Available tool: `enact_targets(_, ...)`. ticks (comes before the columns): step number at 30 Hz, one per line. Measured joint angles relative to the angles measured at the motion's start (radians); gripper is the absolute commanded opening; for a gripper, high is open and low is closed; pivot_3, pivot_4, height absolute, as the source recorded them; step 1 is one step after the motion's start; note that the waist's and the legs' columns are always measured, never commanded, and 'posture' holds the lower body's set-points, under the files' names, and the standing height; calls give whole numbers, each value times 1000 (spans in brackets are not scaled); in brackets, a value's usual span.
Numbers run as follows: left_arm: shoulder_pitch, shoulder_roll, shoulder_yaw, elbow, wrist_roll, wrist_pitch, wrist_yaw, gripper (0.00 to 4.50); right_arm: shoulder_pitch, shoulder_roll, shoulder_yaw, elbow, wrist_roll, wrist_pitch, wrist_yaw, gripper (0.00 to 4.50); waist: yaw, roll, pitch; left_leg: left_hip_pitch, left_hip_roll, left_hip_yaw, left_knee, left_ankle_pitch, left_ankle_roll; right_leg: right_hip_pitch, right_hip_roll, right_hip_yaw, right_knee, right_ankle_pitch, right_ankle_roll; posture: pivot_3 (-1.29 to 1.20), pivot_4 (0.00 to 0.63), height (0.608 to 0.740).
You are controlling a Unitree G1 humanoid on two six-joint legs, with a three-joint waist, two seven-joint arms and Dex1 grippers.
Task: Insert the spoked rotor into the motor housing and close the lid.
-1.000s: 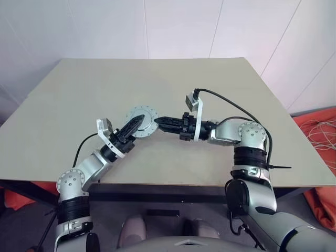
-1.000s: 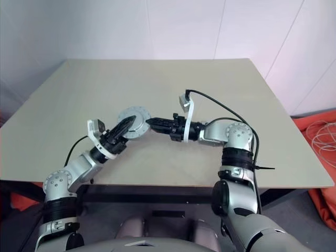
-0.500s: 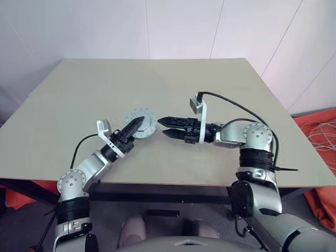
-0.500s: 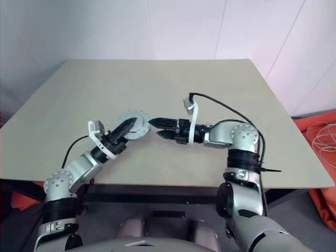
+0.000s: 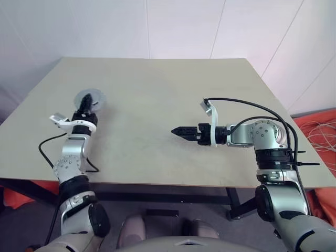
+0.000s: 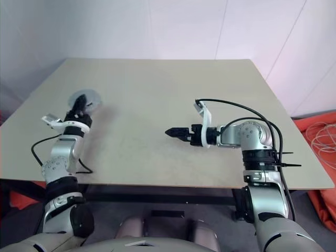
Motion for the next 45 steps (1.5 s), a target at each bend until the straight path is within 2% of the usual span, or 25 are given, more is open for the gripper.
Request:
enact_targets(7,-79,19,63,178,108,-189,116,2129,-4,0,1,-20,-18,-3,32,4500,5,-6,0,0,0,-1,1,0,0,0,0,0,0,1,1,0,0,740)
enact_targets(13,-116,9,109,248,151,-290,235,2129,-4,-1,-23,-24,-21,5,35,4500,11,-8,0,0,0,-1,2,0,0,0,0,0,2,1,1,0,0,740)
enact_targets(26,-120,-27,126,210,167,-291,322,2129,-4,4,-49,-41,-22,27,25,4500,19,-9,0,1,0,-1,4,0,0,1,-1,0,5,1,1,0,0,740)
enact_targets(27,-117,-32,126,200,169,-289,328,2838,-4,5,-50,-41,-23,28,25,4500,18,-9,0,1,0,-1,4,0,0,1,-1,0,5,1,1,0,0,740)
enact_targets(28,-113,-36,126,191,170,-286,335,2965,-4,5,-51,-41,-23,29,24,4500,18,-9,0,1,0,-1,4,0,0,1,-1,0,5,1,1,0,0,740)
enact_targets(33,-104,-45,118,136,187,-269,363,4487,-4,7,-51,-41,-31,30,15,4500,18,-9,0,1,0,-1,4,0,0,1,-1,1,6,1,1,0,0,740)
enact_targets(39,-82,-65,108,75,185,-247,407,4487,-4,11,-53,-43,-32,39,14,4500,18,-9,0,1,0,-1,4,0,0,1,-1,1,6,1,1,0,0,740)
enact_targets(45,-20,-134,85,-80,180,-224,500,4487,-4,12,-60,-47,-36,43,14,4500,17,-9,0,0,0,-1,4,0,0,2,-1,1,6,1,1,0,0,740)
